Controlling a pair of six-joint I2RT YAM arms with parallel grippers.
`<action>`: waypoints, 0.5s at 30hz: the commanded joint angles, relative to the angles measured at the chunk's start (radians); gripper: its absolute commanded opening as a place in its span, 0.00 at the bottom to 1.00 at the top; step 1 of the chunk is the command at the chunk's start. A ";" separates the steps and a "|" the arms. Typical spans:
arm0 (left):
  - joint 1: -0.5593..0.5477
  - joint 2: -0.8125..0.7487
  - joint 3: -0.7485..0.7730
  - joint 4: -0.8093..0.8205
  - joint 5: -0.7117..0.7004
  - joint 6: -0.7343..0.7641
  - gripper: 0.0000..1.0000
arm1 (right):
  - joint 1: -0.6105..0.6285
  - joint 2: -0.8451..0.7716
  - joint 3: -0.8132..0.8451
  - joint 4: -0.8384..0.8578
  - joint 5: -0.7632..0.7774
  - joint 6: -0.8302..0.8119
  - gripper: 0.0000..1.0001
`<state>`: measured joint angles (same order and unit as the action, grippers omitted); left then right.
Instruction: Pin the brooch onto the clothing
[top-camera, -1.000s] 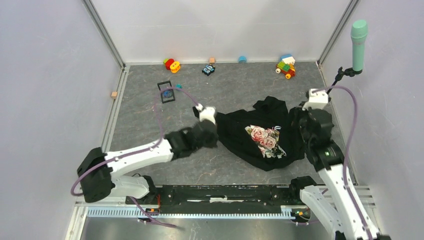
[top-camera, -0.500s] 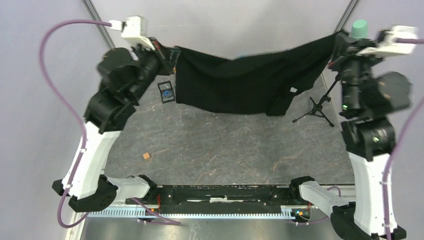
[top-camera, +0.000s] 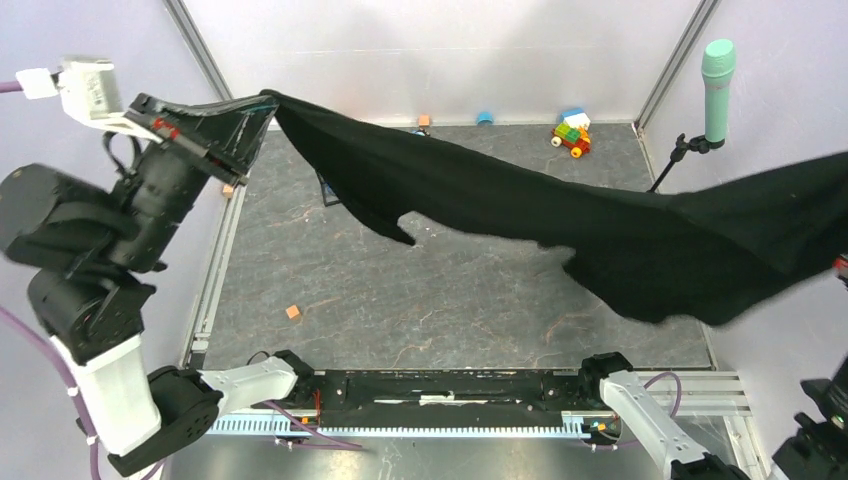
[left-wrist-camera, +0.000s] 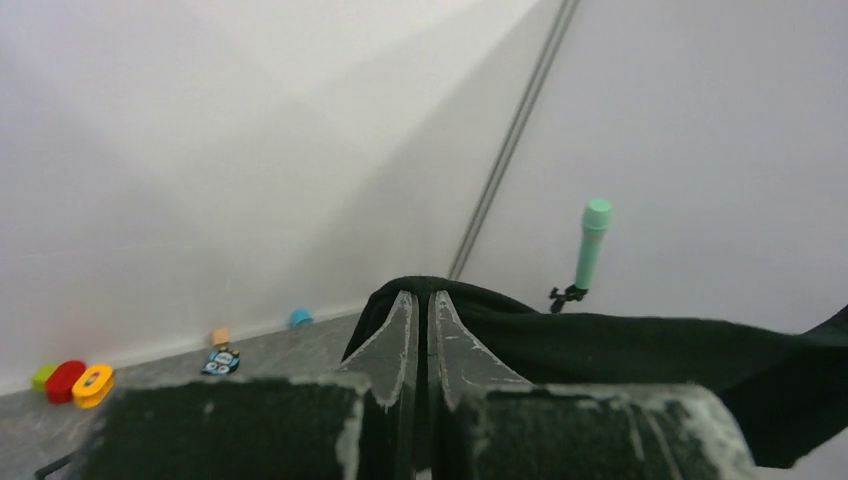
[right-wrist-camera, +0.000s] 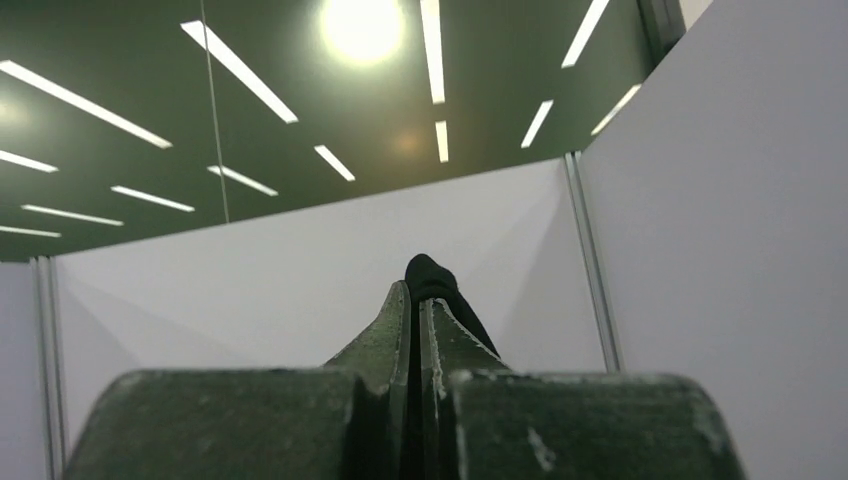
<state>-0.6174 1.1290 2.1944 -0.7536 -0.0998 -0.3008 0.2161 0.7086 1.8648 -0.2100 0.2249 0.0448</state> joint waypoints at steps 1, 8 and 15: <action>0.001 -0.012 0.044 0.016 0.065 -0.028 0.02 | 0.001 0.015 0.008 0.053 -0.012 -0.011 0.00; 0.001 0.146 -0.002 -0.024 0.057 -0.008 0.02 | 0.002 0.118 -0.175 0.079 0.032 -0.022 0.00; 0.171 0.310 -0.118 0.025 0.048 -0.005 0.02 | 0.002 0.269 -0.419 0.258 0.043 -0.003 0.00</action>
<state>-0.5556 1.3533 2.1551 -0.7605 -0.0650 -0.3050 0.2161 0.8631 1.5352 -0.0486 0.2459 0.0387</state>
